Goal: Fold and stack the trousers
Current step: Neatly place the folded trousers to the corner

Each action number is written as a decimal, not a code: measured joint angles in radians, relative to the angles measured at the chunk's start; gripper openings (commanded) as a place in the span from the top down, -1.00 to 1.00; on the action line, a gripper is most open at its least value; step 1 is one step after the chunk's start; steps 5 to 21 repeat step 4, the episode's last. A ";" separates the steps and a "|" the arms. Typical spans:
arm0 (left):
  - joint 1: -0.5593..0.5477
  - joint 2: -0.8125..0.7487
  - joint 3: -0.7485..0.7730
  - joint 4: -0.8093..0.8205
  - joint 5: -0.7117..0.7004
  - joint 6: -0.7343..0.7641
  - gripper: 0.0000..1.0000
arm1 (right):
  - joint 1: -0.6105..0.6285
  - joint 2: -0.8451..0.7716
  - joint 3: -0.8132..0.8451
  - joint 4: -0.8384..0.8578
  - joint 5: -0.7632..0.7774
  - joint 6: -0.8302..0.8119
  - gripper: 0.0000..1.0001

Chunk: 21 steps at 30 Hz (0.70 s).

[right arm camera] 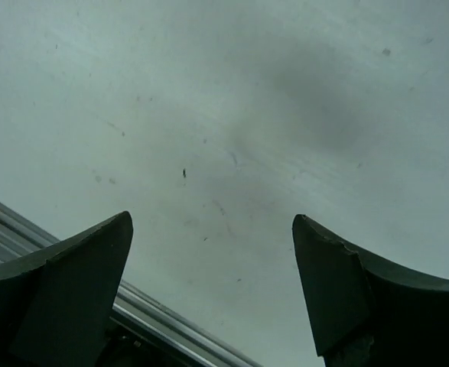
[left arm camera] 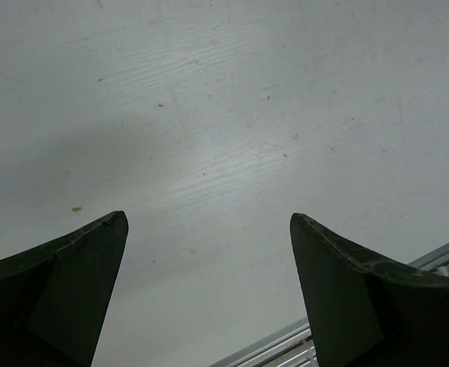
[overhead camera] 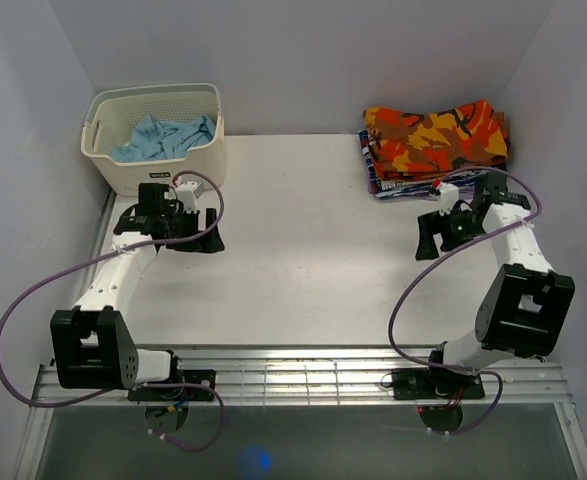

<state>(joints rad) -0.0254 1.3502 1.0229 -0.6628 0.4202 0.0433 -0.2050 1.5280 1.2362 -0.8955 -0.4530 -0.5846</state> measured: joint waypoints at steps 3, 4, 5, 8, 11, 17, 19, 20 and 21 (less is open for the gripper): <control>0.000 -0.063 -0.056 0.005 -0.027 0.024 -0.96 | 0.008 -0.075 -0.120 -0.029 0.022 -0.022 -0.80; 0.000 -0.071 -0.064 0.006 -0.036 0.029 -0.96 | 0.011 -0.110 -0.134 -0.027 0.027 -0.027 -0.80; 0.000 -0.071 -0.064 0.006 -0.036 0.029 -0.96 | 0.011 -0.110 -0.134 -0.027 0.027 -0.027 -0.80; 0.000 -0.071 -0.064 0.006 -0.036 0.029 -0.96 | 0.011 -0.110 -0.134 -0.027 0.027 -0.027 -0.80; 0.000 -0.071 -0.064 0.006 -0.036 0.029 -0.96 | 0.011 -0.110 -0.134 -0.027 0.027 -0.027 -0.80; 0.000 -0.071 -0.064 0.006 -0.036 0.029 -0.96 | 0.011 -0.110 -0.134 -0.027 0.027 -0.027 -0.80; 0.000 -0.071 -0.064 0.006 -0.036 0.029 -0.96 | 0.011 -0.110 -0.134 -0.027 0.027 -0.027 -0.80; 0.000 -0.071 -0.064 0.006 -0.036 0.029 -0.96 | 0.011 -0.110 -0.134 -0.027 0.027 -0.027 -0.80; 0.000 -0.071 -0.064 0.006 -0.036 0.029 -0.96 | 0.011 -0.110 -0.134 -0.027 0.027 -0.027 -0.80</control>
